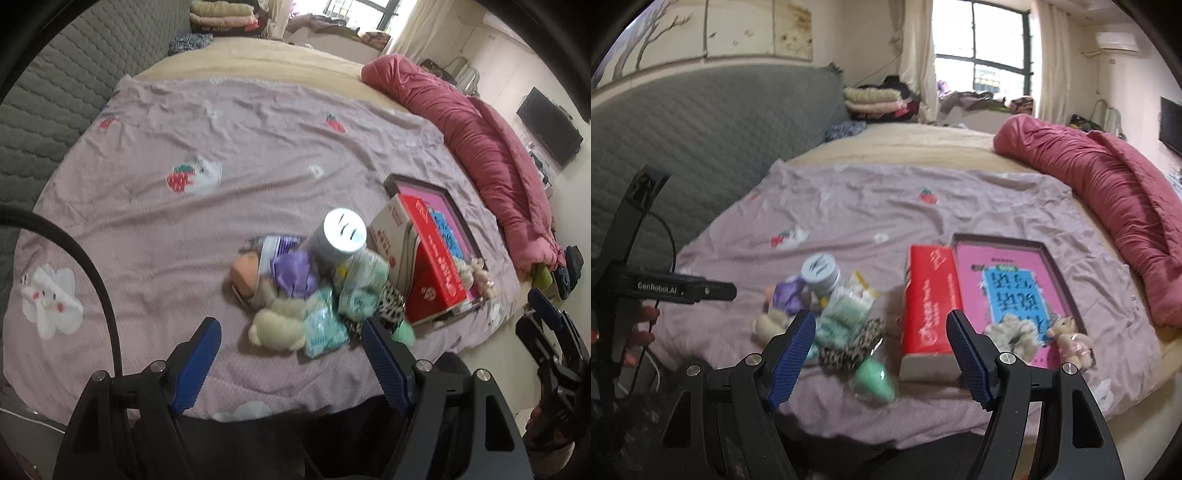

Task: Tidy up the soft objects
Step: 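Move both tools back from the tray toward the pile of soft items, then grasp the purple-dressed bear with the left tool while the right tool grasps the green sponge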

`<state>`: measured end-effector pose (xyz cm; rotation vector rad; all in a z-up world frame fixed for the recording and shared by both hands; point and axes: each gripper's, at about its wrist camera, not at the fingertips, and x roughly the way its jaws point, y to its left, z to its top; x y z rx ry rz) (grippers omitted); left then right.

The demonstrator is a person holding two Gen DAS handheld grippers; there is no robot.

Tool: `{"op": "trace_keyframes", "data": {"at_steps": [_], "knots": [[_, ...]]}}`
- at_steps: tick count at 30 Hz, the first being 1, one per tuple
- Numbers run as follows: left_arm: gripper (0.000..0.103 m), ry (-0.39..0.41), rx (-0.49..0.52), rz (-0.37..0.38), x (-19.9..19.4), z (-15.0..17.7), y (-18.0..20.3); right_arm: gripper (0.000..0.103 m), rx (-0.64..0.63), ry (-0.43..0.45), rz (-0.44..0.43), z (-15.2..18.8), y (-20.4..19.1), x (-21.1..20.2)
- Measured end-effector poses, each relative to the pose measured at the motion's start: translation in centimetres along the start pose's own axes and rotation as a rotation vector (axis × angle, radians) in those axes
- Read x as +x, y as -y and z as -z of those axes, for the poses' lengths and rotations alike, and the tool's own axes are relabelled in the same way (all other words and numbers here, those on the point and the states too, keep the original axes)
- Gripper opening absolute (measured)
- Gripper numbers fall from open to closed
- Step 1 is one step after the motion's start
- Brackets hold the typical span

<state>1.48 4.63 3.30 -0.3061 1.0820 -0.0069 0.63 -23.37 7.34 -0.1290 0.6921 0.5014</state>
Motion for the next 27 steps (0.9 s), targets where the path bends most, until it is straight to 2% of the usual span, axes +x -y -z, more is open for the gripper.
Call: {"op": "trace_keyframes", "data": {"at_steps": [15, 20, 27], "knots": [[0.078, -0.107, -0.018, -0.013, 5.5, 2.4, 0.4, 0.075, -0.063, -0.219, -0.058, 4.1, -0.9, 6.5], [0.078, -0.122, -0.051, -0.016, 6.8, 2.2, -0.4, 0.075, -0.138, -0.294, -0.024, 5.1, -2.0, 9.3], [0.078, -0.141, -0.084, -0.027, 8.8, 1.3, -1.4, 0.074, -0.272, -0.346, 0.033, 6.6, -3.7, 12.5]]}}
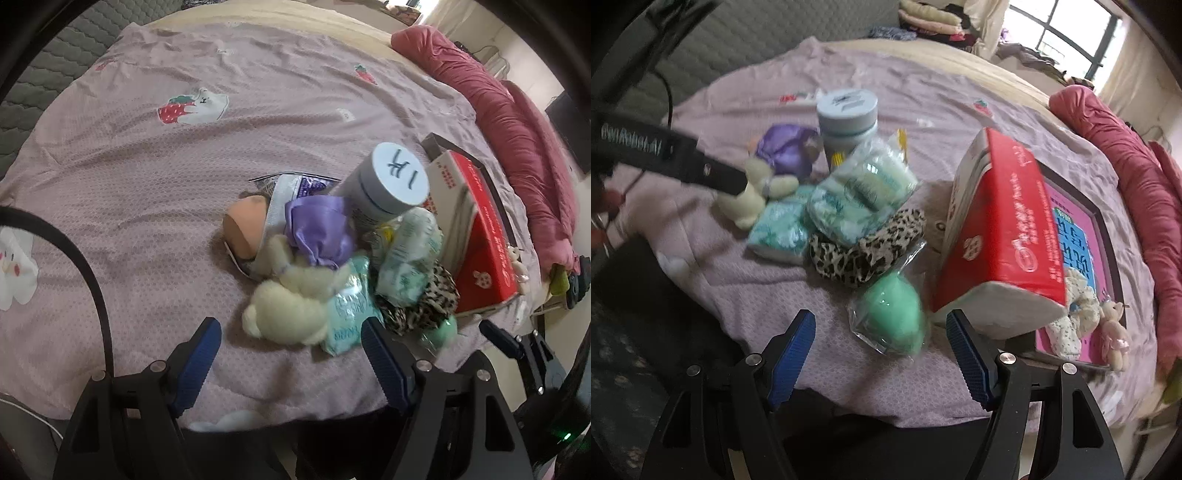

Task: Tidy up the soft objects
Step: 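Grasp the purple-dressed bear with the left tool while the right tool grasps the green sponge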

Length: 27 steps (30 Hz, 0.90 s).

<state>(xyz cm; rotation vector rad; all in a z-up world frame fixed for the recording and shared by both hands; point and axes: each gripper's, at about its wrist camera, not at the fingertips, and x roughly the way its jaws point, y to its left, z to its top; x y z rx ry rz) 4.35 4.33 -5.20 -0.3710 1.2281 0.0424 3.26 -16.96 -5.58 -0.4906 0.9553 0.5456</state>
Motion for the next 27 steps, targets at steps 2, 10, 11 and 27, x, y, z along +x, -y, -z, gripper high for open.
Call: {"op": "trace_keyframes", "data": {"at_steps": [2, 10, 11, 27], "knots": [[0.078, -0.011, -0.007, -0.006, 0.6, -0.3, -0.1, 0.074, -0.015, -0.014, 0.009, 0.0, -0.2, 0.7], [0.078, -0.049, -0.02, -0.031, 2.9, -0.9, -0.3, 0.064, -0.051, -0.054, 0.057, -0.1, -0.7, 3.0], [0.078, -0.05, -0.026, -0.024, 3.1, -1.1, -0.3, 0.061, -0.052, -0.063, 0.06, -0.1, -0.6, 3.4], [0.046, -0.054, -0.086, 0.101, 4.2, -1.9, -0.9, 0.042, 0.078, 0.071, -0.045, -0.2, 2.5, 0.5]]}}
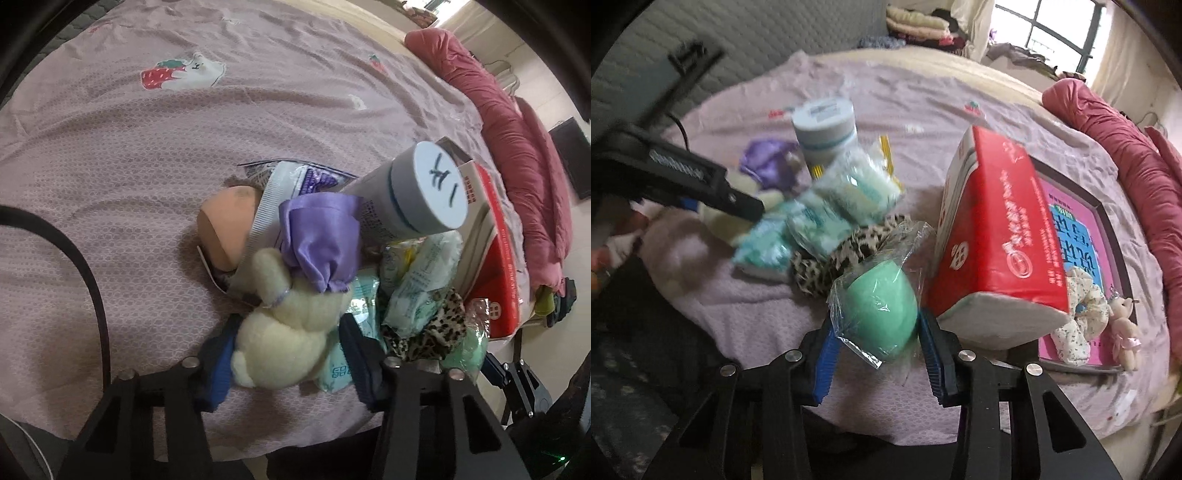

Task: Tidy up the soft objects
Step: 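Grasp the purple-dressed bear with the left tool while the right tool grasps the green sponge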

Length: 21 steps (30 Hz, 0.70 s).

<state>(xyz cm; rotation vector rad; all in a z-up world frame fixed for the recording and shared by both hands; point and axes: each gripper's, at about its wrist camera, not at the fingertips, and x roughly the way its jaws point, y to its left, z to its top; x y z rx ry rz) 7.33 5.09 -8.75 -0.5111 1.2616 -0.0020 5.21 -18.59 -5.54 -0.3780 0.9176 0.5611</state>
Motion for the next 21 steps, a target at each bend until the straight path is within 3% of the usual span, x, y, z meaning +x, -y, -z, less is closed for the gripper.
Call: {"op": "trace_keyframes", "data": {"at_steps": [10, 21], "knots": [[0.041, 0.027, -0.004, 0.083, -1.8, 0.6, -0.2, 0.042, 0.089, 0.091, -0.028, 0.1, 1.4, -3.0], [0.041, 0.094, 0.046, 0.111, -5.9, 1.4, 1.4, 0.042, 0.118, 0.203, -0.013, 0.1, 1.7, -6.0]]}}
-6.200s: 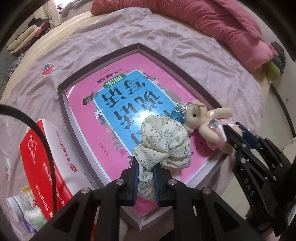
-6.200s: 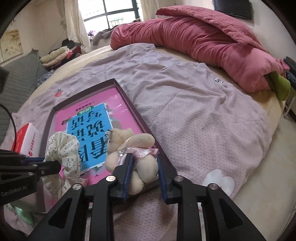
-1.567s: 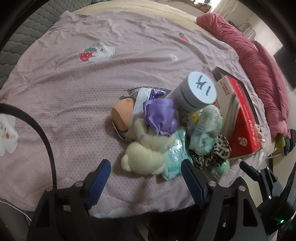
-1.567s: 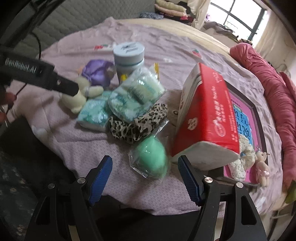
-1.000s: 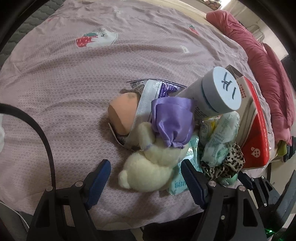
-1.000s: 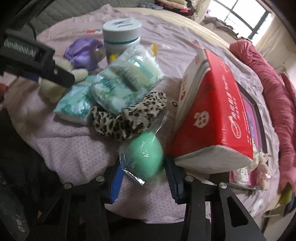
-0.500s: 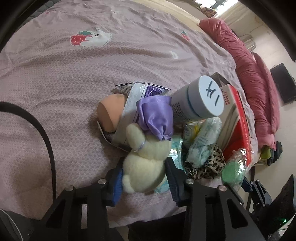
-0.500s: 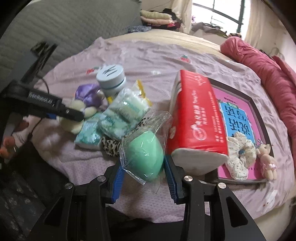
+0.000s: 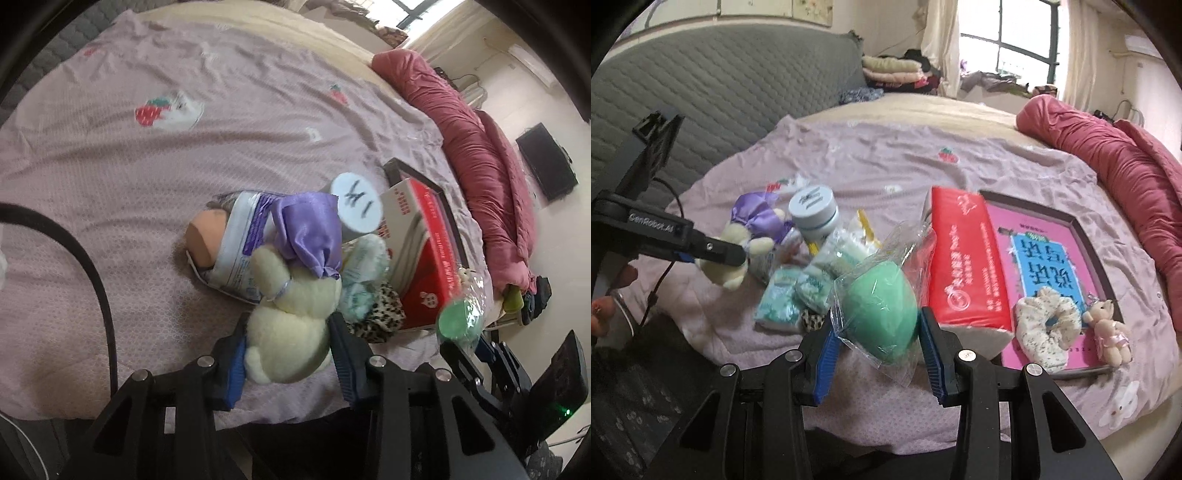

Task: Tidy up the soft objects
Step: 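Grasp the purple-dressed bear with the left tool while the right tool grasps the green sponge, then carry the cream bear with the left tool while the right tool carries the green sponge to the tray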

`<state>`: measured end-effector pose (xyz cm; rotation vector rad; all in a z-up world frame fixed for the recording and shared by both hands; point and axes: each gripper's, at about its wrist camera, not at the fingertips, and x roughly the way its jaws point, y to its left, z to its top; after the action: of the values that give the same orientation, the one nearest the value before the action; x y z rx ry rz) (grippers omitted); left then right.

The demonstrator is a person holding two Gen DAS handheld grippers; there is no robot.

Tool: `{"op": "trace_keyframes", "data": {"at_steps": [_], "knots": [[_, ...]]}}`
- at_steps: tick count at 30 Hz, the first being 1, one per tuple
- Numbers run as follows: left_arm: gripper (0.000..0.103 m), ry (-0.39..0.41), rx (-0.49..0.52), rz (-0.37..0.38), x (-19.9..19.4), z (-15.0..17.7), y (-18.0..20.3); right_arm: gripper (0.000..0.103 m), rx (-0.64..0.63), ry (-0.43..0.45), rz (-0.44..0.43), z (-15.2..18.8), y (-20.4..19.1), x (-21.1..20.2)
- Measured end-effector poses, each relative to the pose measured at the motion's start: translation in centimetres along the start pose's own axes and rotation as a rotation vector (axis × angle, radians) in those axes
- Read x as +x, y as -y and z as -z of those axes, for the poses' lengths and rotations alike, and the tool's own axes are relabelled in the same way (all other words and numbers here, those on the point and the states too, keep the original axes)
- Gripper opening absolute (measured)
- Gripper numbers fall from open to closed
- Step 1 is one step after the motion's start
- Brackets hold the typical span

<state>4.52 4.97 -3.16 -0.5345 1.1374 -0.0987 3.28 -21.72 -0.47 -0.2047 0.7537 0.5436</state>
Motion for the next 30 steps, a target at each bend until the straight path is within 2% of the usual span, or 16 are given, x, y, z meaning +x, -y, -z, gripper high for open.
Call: {"op": "trace_keyframes", "data": {"at_steps": [10, 15, 17, 20, 22, 24, 30], "knots": [[0.039, 0.071, 0.09, 0.012, -4.3, 0.1, 3.8, 0.042, 0.039, 0.082, -0.004, -1.0, 0.4, -2.6], [0.036, 0.084, 0.136, 0.024, -4.8, 0.2, 6.2, 0.042, 0.071, 0.104, 0.008, -1.1, 1.4, -3.4], [0.036, 0.087, 0.162, 0.002, -4.2, 0.1, 6.9, 0.042, 0.09, 0.102, 0.007, -1.0, 1.8, -3.2], [0.034, 0.078, 0.188, -0.076, -1.4, 0.1, 6.2, 0.042, 0.111, 0.081, -0.002, -0.7, 2.1, -2.5], [0.033, 0.024, 0.166, -0.113, 1.1, 0.5, 4.7, 0.042, 0.106, 0.081, -0.008, -0.5, 1.9, -2.4], [0.033, -0.001, 0.124, -0.087, 2.2, 1.3, 3.4, 0.042, 0.095, 0.076, -0.017, -0.4, 1.7, -2.3], [0.031, 0.031, 0.152, -0.09, 1.3, 1.0, 3.9, 0.042, 0.106, 0.068, -0.015, -0.6, 1.9, -1.9]]}}
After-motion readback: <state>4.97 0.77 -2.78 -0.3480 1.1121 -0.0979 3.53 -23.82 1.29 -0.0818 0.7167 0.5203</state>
